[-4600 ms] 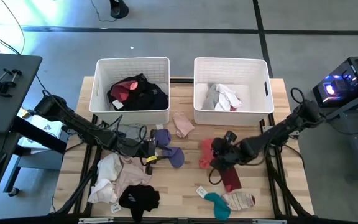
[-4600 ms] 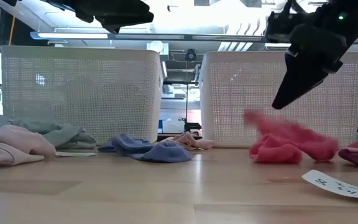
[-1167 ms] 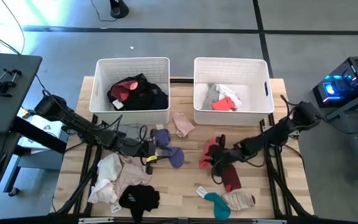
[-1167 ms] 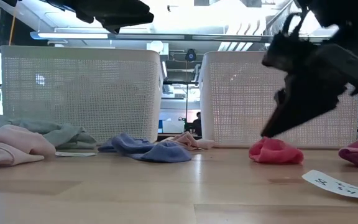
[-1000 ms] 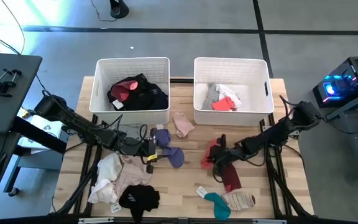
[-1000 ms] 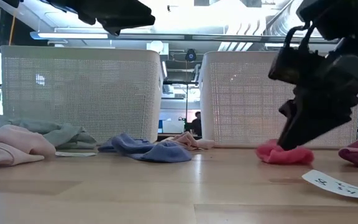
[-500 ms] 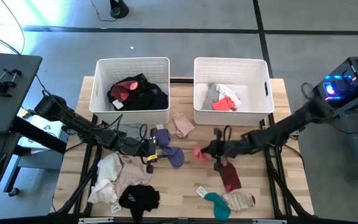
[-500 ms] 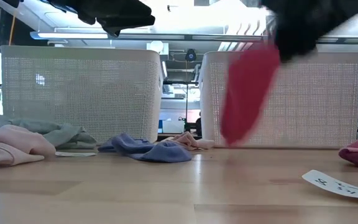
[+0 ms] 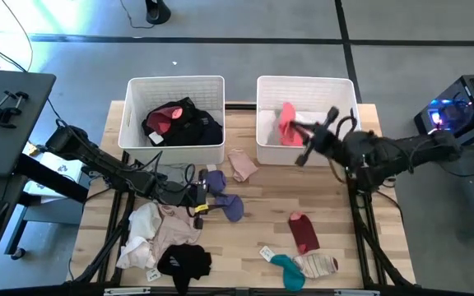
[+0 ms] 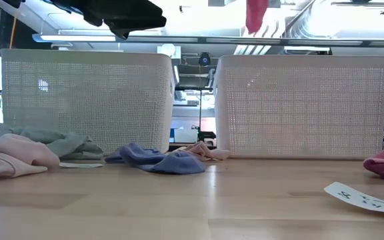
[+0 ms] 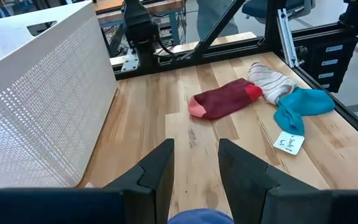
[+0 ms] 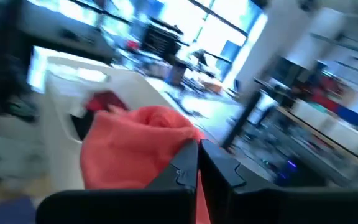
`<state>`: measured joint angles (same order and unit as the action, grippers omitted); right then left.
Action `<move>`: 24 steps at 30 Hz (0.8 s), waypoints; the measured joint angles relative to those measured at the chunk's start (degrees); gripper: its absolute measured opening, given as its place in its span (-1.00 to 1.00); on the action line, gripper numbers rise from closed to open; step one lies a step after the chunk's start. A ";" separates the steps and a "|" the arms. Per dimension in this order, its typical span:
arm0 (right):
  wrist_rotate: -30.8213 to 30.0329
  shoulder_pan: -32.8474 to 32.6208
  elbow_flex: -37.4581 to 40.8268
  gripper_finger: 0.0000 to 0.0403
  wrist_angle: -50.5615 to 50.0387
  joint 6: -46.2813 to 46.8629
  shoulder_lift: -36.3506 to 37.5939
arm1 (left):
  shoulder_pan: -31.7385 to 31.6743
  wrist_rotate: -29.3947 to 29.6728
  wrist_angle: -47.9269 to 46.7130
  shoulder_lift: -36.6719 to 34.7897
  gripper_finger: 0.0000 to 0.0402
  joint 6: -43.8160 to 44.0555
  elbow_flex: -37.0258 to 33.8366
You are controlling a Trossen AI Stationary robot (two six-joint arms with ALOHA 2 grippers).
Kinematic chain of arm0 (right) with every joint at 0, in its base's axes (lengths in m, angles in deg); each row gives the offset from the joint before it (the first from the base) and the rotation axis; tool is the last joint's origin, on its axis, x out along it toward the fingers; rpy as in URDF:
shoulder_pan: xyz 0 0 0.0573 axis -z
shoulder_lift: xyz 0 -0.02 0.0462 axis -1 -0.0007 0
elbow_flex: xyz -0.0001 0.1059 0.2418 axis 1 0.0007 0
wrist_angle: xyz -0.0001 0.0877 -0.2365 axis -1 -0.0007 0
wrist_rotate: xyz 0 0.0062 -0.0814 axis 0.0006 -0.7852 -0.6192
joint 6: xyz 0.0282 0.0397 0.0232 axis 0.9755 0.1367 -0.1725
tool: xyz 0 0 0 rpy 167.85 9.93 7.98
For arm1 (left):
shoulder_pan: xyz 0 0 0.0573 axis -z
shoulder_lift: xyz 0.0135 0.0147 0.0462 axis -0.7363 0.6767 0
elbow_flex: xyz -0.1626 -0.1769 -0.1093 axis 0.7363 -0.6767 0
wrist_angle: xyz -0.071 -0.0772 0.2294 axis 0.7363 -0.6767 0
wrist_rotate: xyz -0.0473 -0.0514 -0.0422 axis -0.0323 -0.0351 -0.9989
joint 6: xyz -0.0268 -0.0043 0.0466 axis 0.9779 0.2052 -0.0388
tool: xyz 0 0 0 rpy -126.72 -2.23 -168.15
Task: Sort clothes
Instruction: Put the pink sock into the right white laundry bin, then put the red sock into the left white laundry bin
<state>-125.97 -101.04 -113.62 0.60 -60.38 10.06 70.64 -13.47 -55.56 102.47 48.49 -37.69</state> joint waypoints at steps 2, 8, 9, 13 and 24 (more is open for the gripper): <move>0.04 3.33 0.34 -0.96 -4.05 1.61 0.53 | 0.00 0.02 -0.02 0.00 -0.44 0.00 0.00; 3.45 12.02 0.45 -0.67 -19.45 17.59 0.41 | 0.00 0.00 -0.02 0.00 -0.44 0.02 0.00; 4.80 12.66 0.45 -0.62 -21.17 18.66 0.41 | 0.00 0.00 -0.04 0.00 -0.44 0.02 0.00; 11.13 11.28 0.48 -0.49 -22.95 21.12 0.39 | 0.00 0.02 -0.02 0.00 -0.44 0.04 0.00; 25.34 -14.12 0.45 -0.53 -28.82 38.02 -14.47 | 0.02 0.01 0.04 0.00 -0.44 1.73 0.00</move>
<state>-100.63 -115.16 -113.17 -28.22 -22.35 -4.41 70.66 -13.46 -55.52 102.47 50.22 -37.69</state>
